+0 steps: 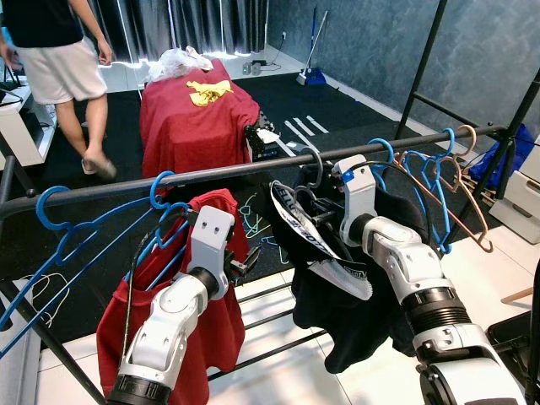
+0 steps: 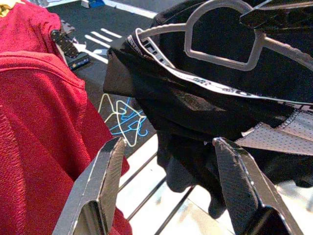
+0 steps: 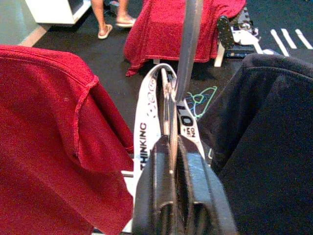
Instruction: Hang hanger
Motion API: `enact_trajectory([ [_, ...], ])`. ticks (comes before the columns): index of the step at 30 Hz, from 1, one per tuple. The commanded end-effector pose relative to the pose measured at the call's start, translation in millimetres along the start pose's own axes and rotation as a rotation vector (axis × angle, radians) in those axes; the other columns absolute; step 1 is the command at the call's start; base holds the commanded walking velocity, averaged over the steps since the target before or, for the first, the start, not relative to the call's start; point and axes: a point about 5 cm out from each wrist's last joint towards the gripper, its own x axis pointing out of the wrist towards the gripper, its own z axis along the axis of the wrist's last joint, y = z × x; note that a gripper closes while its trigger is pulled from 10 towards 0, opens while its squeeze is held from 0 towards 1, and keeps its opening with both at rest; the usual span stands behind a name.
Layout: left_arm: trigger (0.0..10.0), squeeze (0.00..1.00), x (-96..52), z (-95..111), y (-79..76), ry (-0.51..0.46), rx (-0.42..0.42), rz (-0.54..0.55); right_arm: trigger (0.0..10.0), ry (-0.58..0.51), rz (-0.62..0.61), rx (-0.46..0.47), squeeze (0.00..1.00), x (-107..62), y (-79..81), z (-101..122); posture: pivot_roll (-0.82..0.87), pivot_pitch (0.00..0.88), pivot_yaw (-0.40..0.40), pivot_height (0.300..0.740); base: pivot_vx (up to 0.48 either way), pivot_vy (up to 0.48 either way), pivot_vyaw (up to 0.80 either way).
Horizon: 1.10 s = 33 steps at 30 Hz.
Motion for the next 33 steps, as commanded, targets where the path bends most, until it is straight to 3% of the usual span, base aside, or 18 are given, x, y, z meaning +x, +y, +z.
enact_trajectory([
  [1, 10.0, 0.00, -2.1, -0.5, 1.3, 0.012, 0.019, -0.003, 10.0, -0.009, -0.007, 0.008, 1.00, 0.3, -1.5, 6.0, -0.09, 0.000, -0.029, 0.740, 0.000, 0.000, 0.00],
  [2, 10.0, 0.00, -1.9, -0.2, 1.5, 0.009, 0.018, -0.002, 10.0, -0.018, -0.021, -0.009, 1.00, -0.3, -2.4, 7.1, -0.09, 0.000, -0.029, 0.740, 0.000, 0.000, 0.00],
  [3, 10.0, 0.00, -1.6, 0.5, 1.8, 0.004, 0.015, 0.001, 10.0, -0.057, -0.034, -0.051, 0.70, -1.5, -2.9, 12.3, -0.09, 0.000, -0.031, 0.740, 0.000, 0.000, 0.00],
  [4, 10.0, 0.00, -1.6, 0.5, 1.8, 0.004, 0.015, 0.001, 10.0, -0.057, -0.034, -0.051, 0.70, -1.5, -2.9, 12.3, -0.09, 0.000, -0.031, 0.740, 0.000, 0.000, 0.00],
  [5, 10.0, 0.00, -1.4, 1.0, 2.2, 0.000, 0.007, 0.005, 10.0, -0.095, -0.039, -0.076, 0.00, -3.0, -2.4, 17.7, -0.09, 0.000, -0.031, 0.740, 0.000, 0.000, 0.00],
  [10, 10.0, 0.00, -2.4, 2.0, 5.4, -0.011, -0.034, 0.039, 10.0, -0.143, -0.041, -0.114, 0.00, -13.9, -0.1, 26.5, -0.09, 0.000, -0.029, 0.740, 0.000, 0.000, 0.00],
  [13, 10.0, 0.00, -3.9, -0.3, 10.0, 0.003, -0.060, 0.079, 10.0, -0.165, -0.066, -0.167, 0.00, -30.8, 3.3, 27.8, -0.09, 0.000, -0.030, 0.740, 0.000, 0.000, 0.00],
  [16, 10.0, 0.00, -3.9, -0.3, 10.0, 0.003, -0.060, 0.079, 10.0, -0.165, -0.066, -0.167, 0.00, -30.8, 3.3, 27.8, -0.09, 0.000, -0.030, 0.740, 0.000, 0.000, 0.00],
  [17, 10.0, 0.00, -5.0, -1.3, 12.7, 0.016, -0.076, 0.100, 10.0, -0.208, -0.081, -0.211, 0.00, -43.6, 10.9, 30.8, -0.10, 0.000, -0.026, 0.740, 0.000, 0.000, 0.00],
  [19, 10.0, 0.00, -5.0, -1.3, 12.7, 0.016, -0.076, 0.100, 10.0, -0.208, -0.081, -0.211, 0.00, -43.6, 10.9, 30.8, -0.10, 0.000, -0.026, 0.740, 0.000, 0.000, 0.00],
  [21, 10.0, 0.00, -5.7, -0.3, 15.4, 0.015, -0.098, 0.116, 10.0, -0.365, -0.091, -0.245, 0.00, -63.0, 30.6, 44.4, -0.10, 0.000, -0.018, 0.740, 0.000, 0.000, 0.00],
  [23, 10.0, 0.00, -5.2, 1.9, 15.3, -0.001, -0.086, 0.114, 10.0, -0.422, -0.112, -0.228, 0.00, -67.1, 36.0, 46.9, -0.11, 0.000, -0.015, 0.740, 0.000, 0.000, 0.00],
  [33, 10.0, 0.00, -0.2, 11.0, 14.1, -0.053, -0.067, 0.137, 10.0, -0.414, -0.184, -0.157, 0.00, -51.3, 34.5, 23.1, -0.10, 0.000, -0.024, 0.740, 0.000, 0.000, 0.00],
])
